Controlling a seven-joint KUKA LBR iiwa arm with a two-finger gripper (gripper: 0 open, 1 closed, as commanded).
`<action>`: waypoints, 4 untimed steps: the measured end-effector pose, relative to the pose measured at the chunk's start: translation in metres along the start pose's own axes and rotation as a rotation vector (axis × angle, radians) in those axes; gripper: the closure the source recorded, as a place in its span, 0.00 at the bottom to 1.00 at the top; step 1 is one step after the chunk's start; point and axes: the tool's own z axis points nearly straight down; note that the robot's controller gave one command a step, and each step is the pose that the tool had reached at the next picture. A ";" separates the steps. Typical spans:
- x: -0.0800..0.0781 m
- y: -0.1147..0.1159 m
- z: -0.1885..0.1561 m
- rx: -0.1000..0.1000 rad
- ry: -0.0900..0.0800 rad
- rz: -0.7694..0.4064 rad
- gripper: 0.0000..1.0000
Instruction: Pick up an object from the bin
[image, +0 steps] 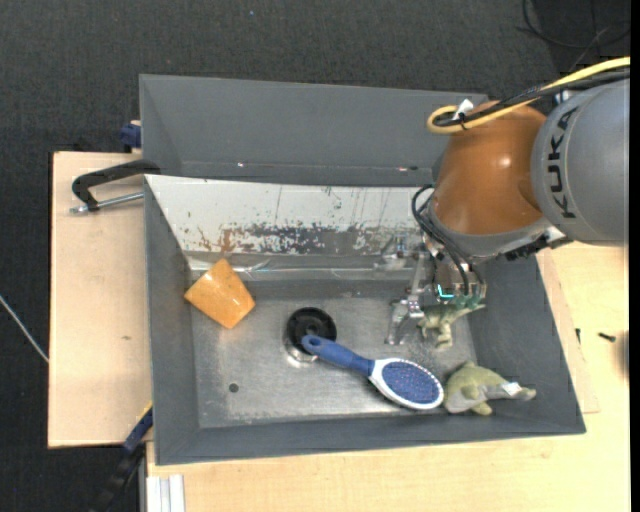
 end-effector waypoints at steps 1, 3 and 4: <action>0.039 -0.013 0.087 -0.002 -0.018 0.095 0.00; 0.056 0.040 0.025 0.003 -0.015 -0.224 0.00; 0.071 -0.074 0.005 0.007 -0.014 -0.318 0.00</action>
Offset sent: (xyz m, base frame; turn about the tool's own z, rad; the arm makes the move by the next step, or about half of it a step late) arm -0.0424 -0.0140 -0.0874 0.0918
